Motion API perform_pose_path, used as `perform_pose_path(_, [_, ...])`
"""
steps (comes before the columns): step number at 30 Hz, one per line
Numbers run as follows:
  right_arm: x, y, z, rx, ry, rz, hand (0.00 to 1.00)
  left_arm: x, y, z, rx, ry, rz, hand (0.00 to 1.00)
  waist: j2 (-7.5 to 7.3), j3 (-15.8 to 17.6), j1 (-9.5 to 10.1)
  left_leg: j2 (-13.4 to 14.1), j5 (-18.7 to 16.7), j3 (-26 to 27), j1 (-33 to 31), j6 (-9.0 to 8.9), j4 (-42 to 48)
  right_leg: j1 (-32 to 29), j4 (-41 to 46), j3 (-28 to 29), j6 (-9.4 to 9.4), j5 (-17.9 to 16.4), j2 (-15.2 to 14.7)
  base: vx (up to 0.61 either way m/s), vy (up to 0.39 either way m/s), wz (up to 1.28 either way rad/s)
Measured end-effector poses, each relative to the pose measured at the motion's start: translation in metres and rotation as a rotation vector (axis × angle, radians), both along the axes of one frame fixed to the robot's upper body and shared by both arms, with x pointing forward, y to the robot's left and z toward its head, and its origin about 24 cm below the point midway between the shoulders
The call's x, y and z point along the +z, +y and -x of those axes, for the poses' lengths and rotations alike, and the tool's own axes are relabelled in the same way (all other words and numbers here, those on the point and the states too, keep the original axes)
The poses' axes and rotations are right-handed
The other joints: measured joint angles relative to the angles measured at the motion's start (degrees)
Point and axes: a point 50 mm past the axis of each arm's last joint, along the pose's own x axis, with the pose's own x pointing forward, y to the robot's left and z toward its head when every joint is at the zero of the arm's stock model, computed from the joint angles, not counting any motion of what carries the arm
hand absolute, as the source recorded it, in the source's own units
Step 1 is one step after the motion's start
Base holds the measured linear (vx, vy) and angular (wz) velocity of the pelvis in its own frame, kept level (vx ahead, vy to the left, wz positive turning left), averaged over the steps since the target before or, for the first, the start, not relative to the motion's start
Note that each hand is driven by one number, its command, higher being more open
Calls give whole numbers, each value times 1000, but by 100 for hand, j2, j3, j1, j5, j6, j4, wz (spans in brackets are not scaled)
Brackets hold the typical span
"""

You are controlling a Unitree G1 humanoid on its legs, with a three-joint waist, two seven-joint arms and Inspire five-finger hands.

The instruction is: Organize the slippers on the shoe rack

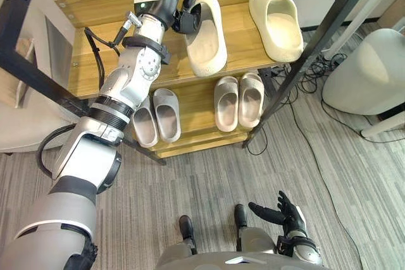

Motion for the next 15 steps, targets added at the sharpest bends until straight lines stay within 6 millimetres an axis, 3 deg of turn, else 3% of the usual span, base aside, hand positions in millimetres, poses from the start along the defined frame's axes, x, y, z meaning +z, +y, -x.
perform_pose_path(3, [0,-1,0,-2,2,5,100,1,1,-1,6,2,1,0,32,19,-55,1,0,1,-2,0,0,-24,0,38,-1,9,-3,5,5,-8])
perform_pose_path(4, [0,-2,0,-3,2,7,100,0,0,-2,6,4,3,100,42,25,-75,2,-1,1,-2,-1,0,-28,0,42,-1,11,-3,0,0,0])
perform_pose_path(15, [0,-5,1,-3,6,18,100,3,-6,-6,13,13,34,100,116,90,-135,-3,-42,72,-53,34,-1,-130,-1,147,19,78,-6,-1,13,-4])
